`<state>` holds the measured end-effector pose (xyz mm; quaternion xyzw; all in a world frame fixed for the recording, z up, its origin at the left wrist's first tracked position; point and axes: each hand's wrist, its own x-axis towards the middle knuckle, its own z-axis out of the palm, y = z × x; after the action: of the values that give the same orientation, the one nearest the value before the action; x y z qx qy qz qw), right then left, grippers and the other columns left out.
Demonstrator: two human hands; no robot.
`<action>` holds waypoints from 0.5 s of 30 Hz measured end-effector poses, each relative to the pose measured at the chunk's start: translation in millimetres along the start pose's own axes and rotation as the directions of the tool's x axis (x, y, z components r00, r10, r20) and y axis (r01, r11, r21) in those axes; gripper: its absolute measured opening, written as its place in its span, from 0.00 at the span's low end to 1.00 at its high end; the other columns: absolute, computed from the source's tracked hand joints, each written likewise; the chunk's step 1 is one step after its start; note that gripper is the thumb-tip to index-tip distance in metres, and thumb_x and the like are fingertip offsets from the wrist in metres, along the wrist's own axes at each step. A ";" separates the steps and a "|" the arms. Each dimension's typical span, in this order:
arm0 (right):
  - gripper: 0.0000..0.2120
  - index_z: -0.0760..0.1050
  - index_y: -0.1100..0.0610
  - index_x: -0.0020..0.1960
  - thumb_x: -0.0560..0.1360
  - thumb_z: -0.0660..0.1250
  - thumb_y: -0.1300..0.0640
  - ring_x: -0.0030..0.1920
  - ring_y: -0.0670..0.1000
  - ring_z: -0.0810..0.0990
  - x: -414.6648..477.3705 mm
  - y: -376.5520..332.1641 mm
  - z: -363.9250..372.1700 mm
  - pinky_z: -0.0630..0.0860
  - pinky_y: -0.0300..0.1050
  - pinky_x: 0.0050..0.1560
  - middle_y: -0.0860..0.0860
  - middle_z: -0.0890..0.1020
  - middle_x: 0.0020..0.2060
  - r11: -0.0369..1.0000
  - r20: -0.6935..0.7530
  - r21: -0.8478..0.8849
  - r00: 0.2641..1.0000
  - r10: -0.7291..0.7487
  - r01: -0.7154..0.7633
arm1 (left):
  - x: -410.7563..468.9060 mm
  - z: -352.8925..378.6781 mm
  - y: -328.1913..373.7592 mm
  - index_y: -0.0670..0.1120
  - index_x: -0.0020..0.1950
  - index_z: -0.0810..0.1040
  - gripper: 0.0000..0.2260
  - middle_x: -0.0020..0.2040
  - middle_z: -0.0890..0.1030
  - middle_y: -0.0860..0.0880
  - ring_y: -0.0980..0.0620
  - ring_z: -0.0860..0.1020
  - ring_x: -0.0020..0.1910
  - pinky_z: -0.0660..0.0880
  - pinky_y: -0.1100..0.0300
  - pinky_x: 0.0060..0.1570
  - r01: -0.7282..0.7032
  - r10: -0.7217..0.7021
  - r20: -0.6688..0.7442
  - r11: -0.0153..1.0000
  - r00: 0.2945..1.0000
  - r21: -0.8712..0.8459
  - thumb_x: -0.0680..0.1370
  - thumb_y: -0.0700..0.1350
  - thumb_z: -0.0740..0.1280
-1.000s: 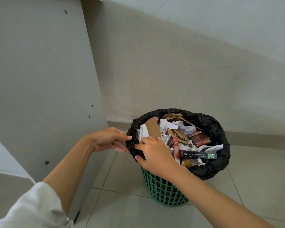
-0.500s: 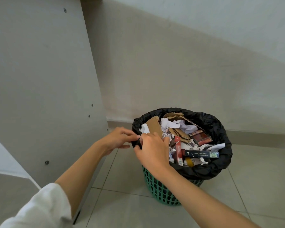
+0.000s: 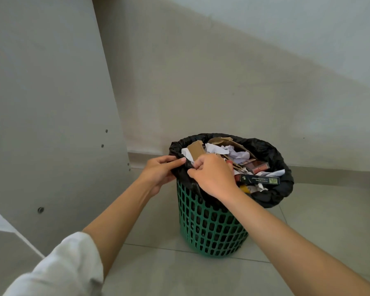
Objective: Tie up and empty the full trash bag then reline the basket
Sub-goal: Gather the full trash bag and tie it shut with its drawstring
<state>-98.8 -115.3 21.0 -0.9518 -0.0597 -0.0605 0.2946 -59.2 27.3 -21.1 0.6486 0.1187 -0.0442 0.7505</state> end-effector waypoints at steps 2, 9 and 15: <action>0.06 0.78 0.56 0.41 0.72 0.67 0.54 0.46 0.54 0.78 -1.9 1.9 -6.4 0.60 0.51 0.53 0.50 0.82 0.37 0.993 0.070 -0.113 0.997 -0.032 0.040 | 2.9 -1.1 -0.9 0.40 0.52 0.79 0.13 0.49 0.82 0.43 0.52 0.80 0.41 0.77 0.67 0.30 -0.015 0.015 -0.070 1.000 0.997 0.005 0.69 0.39 0.75; 0.20 0.64 0.55 0.31 0.70 0.70 0.46 0.39 0.52 0.70 -6.7 15.1 -28.2 0.64 0.51 0.51 0.49 0.68 0.30 0.939 0.368 -0.289 0.927 -0.068 0.184 | 12.3 -11.1 -9.1 0.43 0.45 0.81 0.11 0.50 0.82 0.42 0.45 0.80 0.49 0.78 0.49 0.54 -0.007 0.016 -0.207 0.999 0.978 0.040 0.66 0.42 0.78; 0.13 0.70 0.61 0.38 0.74 0.70 0.55 0.28 0.46 0.64 -8.2 37.5 -50.2 0.61 0.37 0.32 0.51 0.68 0.31 0.976 0.478 0.218 0.873 -0.101 -0.006 | 6.9 5.3 -14.2 0.47 0.56 0.75 0.17 0.56 0.78 0.45 0.46 0.78 0.54 0.75 0.52 0.57 -0.103 0.125 -0.276 0.991 0.953 0.090 0.71 0.50 0.74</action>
<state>-105.2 -175.2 40.1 -0.8976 -0.1614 0.1801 0.3686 -55.0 20.4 -35.8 0.6817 0.1848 0.0874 0.7025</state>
